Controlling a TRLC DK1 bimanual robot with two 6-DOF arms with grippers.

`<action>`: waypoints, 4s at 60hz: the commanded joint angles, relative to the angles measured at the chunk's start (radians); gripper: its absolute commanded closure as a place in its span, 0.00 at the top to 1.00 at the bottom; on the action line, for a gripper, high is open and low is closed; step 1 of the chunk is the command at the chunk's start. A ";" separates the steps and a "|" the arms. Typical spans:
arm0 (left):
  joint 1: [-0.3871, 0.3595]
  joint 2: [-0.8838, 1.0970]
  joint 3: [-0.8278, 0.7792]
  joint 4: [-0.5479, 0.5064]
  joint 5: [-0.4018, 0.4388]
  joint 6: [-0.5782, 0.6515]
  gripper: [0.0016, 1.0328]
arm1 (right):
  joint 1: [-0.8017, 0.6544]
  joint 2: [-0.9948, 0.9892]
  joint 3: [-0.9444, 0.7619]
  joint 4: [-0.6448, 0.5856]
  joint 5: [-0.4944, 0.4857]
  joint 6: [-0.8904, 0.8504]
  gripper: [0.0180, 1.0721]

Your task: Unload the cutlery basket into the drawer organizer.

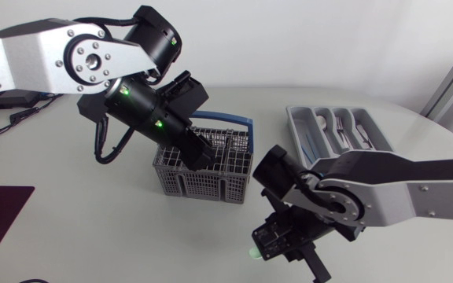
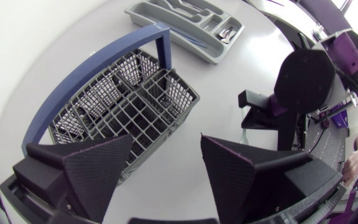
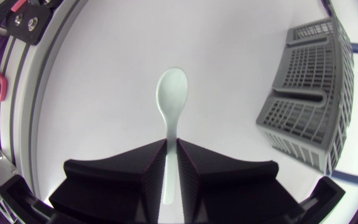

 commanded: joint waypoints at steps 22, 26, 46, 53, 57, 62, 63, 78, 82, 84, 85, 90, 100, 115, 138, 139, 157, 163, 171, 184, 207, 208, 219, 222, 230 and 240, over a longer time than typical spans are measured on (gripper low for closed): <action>0.006 -0.035 -0.038 -0.010 0.003 0.025 0.89 | -0.553 -0.110 -0.033 -0.043 -0.066 -0.356 0.16; 0.006 -0.035 -0.038 -0.010 0.003 0.025 0.89 | -0.637 -0.081 -0.013 -0.038 -0.086 -0.409 0.16; 0.006 -0.035 -0.042 -0.010 0.005 0.023 0.89 | -0.952 0.136 0.142 0.031 -0.161 -0.591 0.16; 0.003 -0.030 -0.038 -0.010 0.005 0.022 0.89 | -1.013 0.212 0.207 0.049 -0.181 -0.634 0.16; 0.003 -0.029 -0.037 -0.010 0.005 0.020 0.89 | -1.041 0.246 0.230 0.083 -0.189 -0.654 0.16; 0.003 -0.027 -0.037 -0.010 0.005 0.020 0.89 | -1.059 0.286 0.239 0.134 -0.189 -0.666 0.16; 0.003 -0.026 -0.035 -0.010 0.005 0.020 0.89 | -1.064 0.295 0.244 0.138 -0.189 -0.669 0.16; 0.001 -0.029 -0.040 -0.010 0.005 0.017 0.89 | -1.084 0.332 0.244 0.201 -0.181 -0.669 0.35; 0.001 -0.032 -0.040 -0.010 0.003 0.017 0.89 | -1.078 0.310 0.227 0.214 -0.166 -0.662 0.64; 0.001 -0.036 -0.042 -0.010 0.005 0.017 0.89 | -1.071 0.295 0.217 0.226 -0.158 -0.649 0.83; 0.001 -0.040 -0.042 -0.010 0.003 0.019 0.89 | -1.067 0.289 0.216 0.229 -0.158 -0.642 0.87; 0.003 -0.050 -0.051 -0.011 0.003 0.019 0.91 | -1.047 0.248 0.207 0.223 -0.158 -0.602 0.93; 0.030 -0.093 -0.089 -0.013 0.003 0.029 0.91 | -0.961 0.120 0.187 0.178 -0.200 -0.475 0.94; 0.146 -0.167 -0.200 -0.011 0.032 0.092 0.87 | -0.670 -0.044 0.141 0.184 -0.232 -0.077 0.83; 0.238 -0.230 -0.353 0.148 0.080 0.134 0.24 | -0.284 -0.082 0.063 0.454 -0.258 0.441 0.05; 0.238 -0.233 -0.358 0.164 0.081 0.132 0.24 | -0.271 -0.078 0.058 0.477 -0.256 0.454 0.05; 0.202 -0.210 -0.416 0.362 0.097 0.109 0.22 | -0.171 0.028 0.078 0.640 -0.197 0.539 0.05; 0.193 -0.162 -0.414 0.382 0.097 0.106 0.22 | -0.171 0.093 0.079 0.680 -0.183 0.536 0.05; 0.176 -0.078 -0.416 0.385 0.095 0.109 0.22 | -0.173 0.137 0.070 0.706 -0.172 0.526 0.05; 0.181 -0.145 -0.414 0.371 0.097 0.097 0.22 | -0.185 0.022 0.072 0.675 -0.175 0.523 0.05; 0.414 -0.236 -0.427 0.294 0.123 0.197 0.23 | -0.289 -0.111 -0.049 0.622 -0.216 0.478 0.05; 0.423 -0.225 -0.427 0.302 0.123 0.198 0.23 | -0.291 -0.107 -0.053 0.622 -0.218 0.477 0.05; 0.435 -0.104 -0.411 0.352 0.123 0.209 0.23 | -0.321 -0.015 -0.053 0.668 -0.221 0.463 0.05; 0.432 -0.081 -0.404 0.357 0.123 0.210 0.22 | -0.321 0.014 -0.045 0.680 -0.223 0.464 0.05; 0.419 -0.017 -0.377 0.362 0.123 0.210 0.23 | -0.306 0.088 -0.019 0.711 -0.220 0.467 0.05; 0.376 -0.017 -0.376 0.362 0.123 0.204 0.23 | -0.304 0.108 0.020 0.718 -0.218 0.473 0.05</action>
